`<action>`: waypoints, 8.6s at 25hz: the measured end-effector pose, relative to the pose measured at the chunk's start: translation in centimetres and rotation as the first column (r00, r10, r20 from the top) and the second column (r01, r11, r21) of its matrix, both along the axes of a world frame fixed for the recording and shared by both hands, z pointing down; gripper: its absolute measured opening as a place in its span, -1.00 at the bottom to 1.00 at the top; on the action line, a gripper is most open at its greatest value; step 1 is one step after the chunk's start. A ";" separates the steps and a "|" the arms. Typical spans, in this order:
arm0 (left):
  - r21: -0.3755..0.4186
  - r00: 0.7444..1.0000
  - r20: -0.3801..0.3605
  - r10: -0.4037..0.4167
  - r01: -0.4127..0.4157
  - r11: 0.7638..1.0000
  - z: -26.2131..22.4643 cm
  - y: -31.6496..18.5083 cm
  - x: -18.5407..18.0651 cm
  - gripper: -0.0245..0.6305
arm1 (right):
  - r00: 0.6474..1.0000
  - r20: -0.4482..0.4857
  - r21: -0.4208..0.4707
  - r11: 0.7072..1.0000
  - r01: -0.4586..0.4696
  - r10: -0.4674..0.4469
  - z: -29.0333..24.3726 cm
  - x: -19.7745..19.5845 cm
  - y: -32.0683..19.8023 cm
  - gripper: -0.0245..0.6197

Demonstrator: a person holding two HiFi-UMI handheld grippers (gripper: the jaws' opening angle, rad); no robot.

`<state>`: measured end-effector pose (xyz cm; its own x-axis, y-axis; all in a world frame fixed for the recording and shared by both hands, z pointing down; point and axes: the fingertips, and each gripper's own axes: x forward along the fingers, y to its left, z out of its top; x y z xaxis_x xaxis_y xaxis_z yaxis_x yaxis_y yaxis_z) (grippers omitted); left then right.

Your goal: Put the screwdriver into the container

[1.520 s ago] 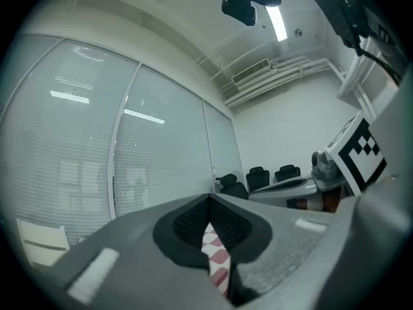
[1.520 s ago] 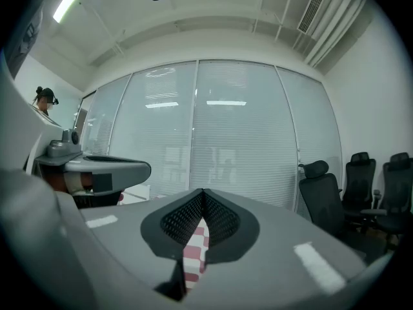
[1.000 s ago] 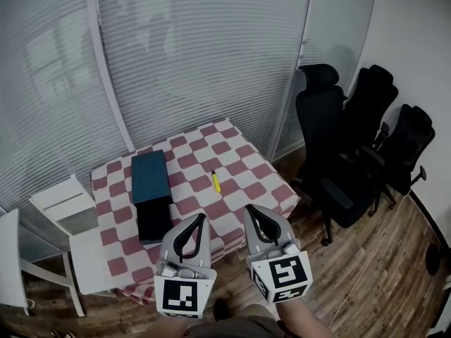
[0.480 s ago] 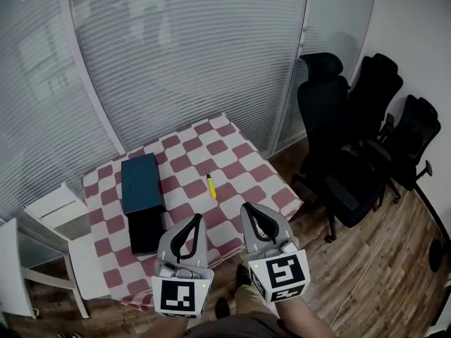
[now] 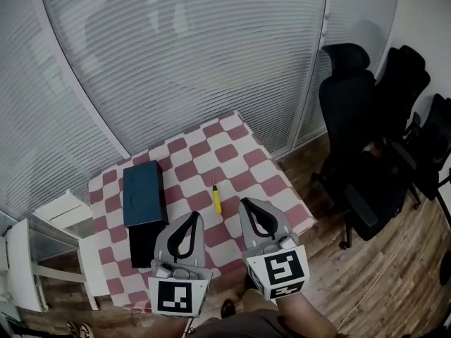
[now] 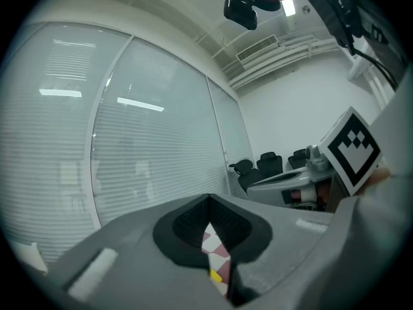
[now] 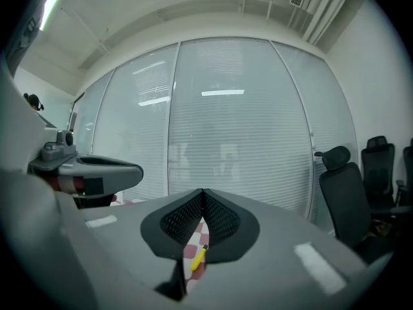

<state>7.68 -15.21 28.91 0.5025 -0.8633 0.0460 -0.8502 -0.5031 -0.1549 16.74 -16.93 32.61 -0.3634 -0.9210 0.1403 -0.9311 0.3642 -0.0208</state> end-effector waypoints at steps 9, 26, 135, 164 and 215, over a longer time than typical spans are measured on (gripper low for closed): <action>0.058 0.993 0.001 -0.121 0.121 0.991 -2.7 -4.5 0.6 -0.93 | 0.992 -0.012 0.042 0.991 0.130 -0.129 -2.2 -0.1 -5.2 -0.85; 0.027 0.994 -0.034 -0.100 0.101 0.995 -1.9 -8.0 -1.3 -0.93 | 0.989 -0.058 -0.016 0.991 0.135 -0.136 -0.5 -2.7 -9.1 -0.84; 0.048 0.981 -0.114 -0.155 0.162 0.986 -1.4 4.4 -27.1 -0.92 | 0.976 -0.161 -0.116 0.985 0.129 -0.147 -0.1 -26.0 5.8 -0.64; -0.139 0.978 -0.102 -0.182 0.168 0.976 5.9 7.2 -30.1 -0.92 | 0.970 -0.170 -0.441 0.893 0.085 -0.176 14.2 -27.4 10.8 -0.64; -0.166 0.967 -0.112 -0.228 0.208 0.964 6.8 2.8 -30.2 -0.92 | 0.956 -0.121 -0.541 0.826 0.162 -0.266 16.7 -28.8 5.3 -0.64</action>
<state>-22.56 -12.42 35.74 0.3129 -0.9405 0.1323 -0.9496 -0.3121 0.0273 -12.10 -11.61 49.32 -0.4622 -0.5938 0.6586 -0.8365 0.5384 -0.1016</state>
